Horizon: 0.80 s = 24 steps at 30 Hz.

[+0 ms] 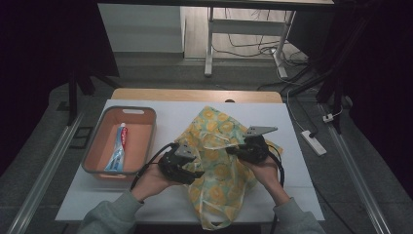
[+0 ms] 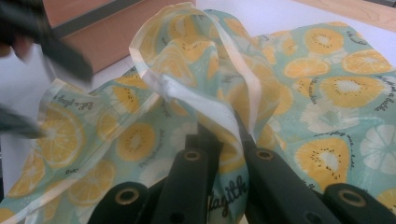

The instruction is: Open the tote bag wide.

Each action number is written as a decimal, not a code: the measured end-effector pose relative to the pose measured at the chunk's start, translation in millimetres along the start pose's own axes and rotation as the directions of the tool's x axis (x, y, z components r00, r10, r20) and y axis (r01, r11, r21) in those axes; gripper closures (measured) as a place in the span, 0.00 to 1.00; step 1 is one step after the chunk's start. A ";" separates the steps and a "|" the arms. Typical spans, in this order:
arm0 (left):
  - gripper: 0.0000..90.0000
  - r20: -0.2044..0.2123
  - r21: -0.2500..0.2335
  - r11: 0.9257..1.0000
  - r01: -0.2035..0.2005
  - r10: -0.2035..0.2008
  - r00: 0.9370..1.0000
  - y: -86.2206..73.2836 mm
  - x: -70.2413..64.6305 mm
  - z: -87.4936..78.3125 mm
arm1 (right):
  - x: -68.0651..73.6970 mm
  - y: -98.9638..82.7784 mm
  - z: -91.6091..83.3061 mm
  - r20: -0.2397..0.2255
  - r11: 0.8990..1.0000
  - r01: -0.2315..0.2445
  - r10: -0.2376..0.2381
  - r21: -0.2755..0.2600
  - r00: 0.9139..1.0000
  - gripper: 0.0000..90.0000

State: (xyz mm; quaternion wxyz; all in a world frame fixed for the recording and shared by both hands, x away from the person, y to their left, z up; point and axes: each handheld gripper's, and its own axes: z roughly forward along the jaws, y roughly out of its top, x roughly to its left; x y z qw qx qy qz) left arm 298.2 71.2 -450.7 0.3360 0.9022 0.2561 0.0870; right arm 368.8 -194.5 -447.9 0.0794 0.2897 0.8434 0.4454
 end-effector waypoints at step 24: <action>0.44 -0.103 -0.146 0.966 0.213 -0.229 0.968 -86.5 22.9 -55.2 | -8.5 1.2 -2.3 0.017 0.999 -0.036 0.036 -0.020 0.999 0.98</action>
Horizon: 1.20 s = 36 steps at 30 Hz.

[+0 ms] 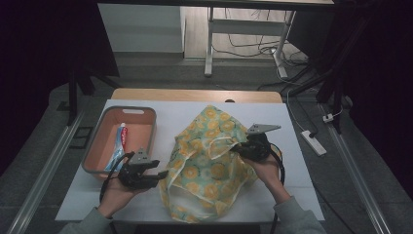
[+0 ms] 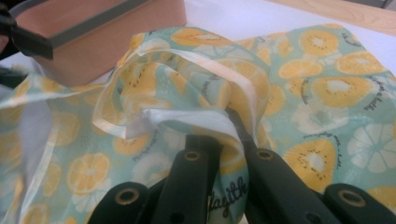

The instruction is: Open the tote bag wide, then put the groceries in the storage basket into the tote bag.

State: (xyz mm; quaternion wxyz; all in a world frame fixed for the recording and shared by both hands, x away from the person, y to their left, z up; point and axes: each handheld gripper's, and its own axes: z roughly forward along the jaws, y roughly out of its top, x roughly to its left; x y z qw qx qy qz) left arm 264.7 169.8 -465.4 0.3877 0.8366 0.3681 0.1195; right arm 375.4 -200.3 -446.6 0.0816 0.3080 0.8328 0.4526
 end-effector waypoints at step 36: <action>0.27 -0.154 -0.030 0.990 0.137 -0.140 0.978 34.4 88.1 -26.2 | 11.9 13.4 5.7 -0.023 0.999 0.028 -0.029 -0.036 0.999 0.98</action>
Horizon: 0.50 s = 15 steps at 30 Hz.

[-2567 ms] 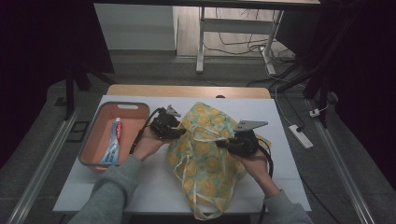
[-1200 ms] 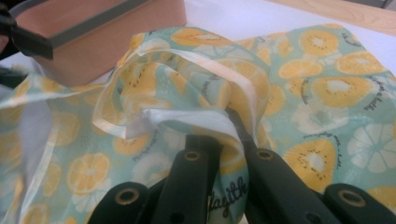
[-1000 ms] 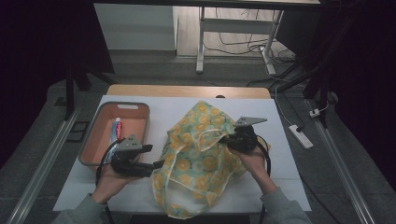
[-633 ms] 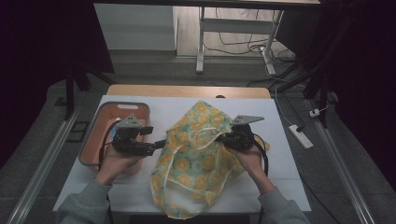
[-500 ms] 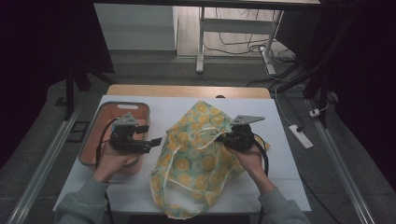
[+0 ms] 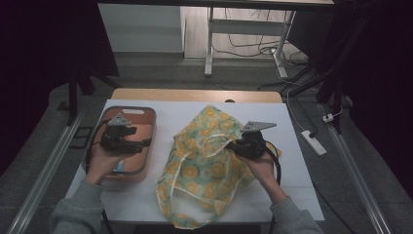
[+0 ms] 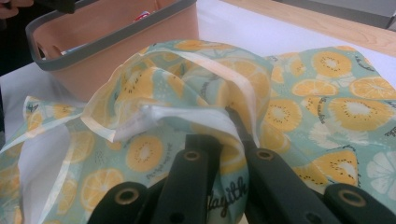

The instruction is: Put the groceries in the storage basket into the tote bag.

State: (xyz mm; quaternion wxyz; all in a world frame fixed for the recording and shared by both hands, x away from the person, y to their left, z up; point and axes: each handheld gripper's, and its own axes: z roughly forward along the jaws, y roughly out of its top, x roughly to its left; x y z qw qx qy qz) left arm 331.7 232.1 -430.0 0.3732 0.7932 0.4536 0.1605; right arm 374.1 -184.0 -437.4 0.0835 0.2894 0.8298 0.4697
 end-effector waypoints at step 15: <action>0.26 -0.201 0.120 0.984 0.134 -0.108 0.974 -12.7 46.4 13.1 | 0.8 -3.6 5.7 -0.005 1.000 -0.001 0.001 0.021 1.000 0.98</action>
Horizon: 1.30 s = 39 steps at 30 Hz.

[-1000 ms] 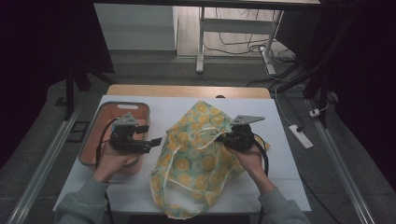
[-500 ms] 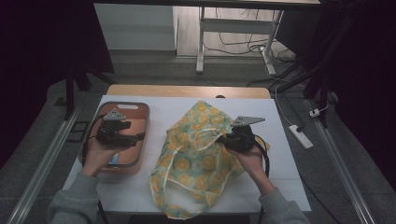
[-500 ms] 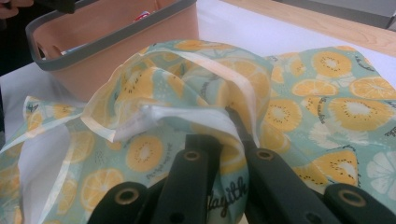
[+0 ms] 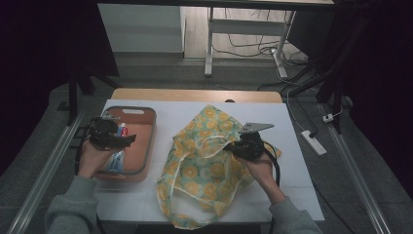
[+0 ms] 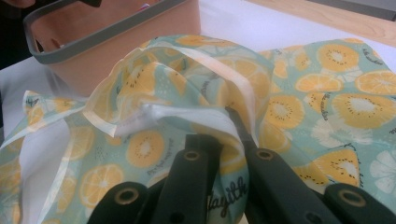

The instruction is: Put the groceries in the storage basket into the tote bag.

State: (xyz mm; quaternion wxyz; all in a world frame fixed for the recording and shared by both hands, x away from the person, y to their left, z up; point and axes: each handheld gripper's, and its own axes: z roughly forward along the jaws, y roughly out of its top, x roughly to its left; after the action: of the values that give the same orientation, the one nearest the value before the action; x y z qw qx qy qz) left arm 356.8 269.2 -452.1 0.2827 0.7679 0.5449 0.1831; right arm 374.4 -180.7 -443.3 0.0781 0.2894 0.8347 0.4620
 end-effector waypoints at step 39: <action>0.57 -0.195 0.366 0.914 0.178 -0.112 0.974 0.9 20.5 72.9 | 1.4 -3.4 3.7 -0.008 1.000 0.010 -0.010 0.012 1.000 0.98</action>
State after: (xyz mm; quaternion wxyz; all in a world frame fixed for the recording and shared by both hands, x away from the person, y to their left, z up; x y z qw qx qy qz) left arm 407.3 271.1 -508.4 0.0935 0.7469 0.6478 0.1173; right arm 373.3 -178.7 -448.0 0.0753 0.2836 0.8392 0.4578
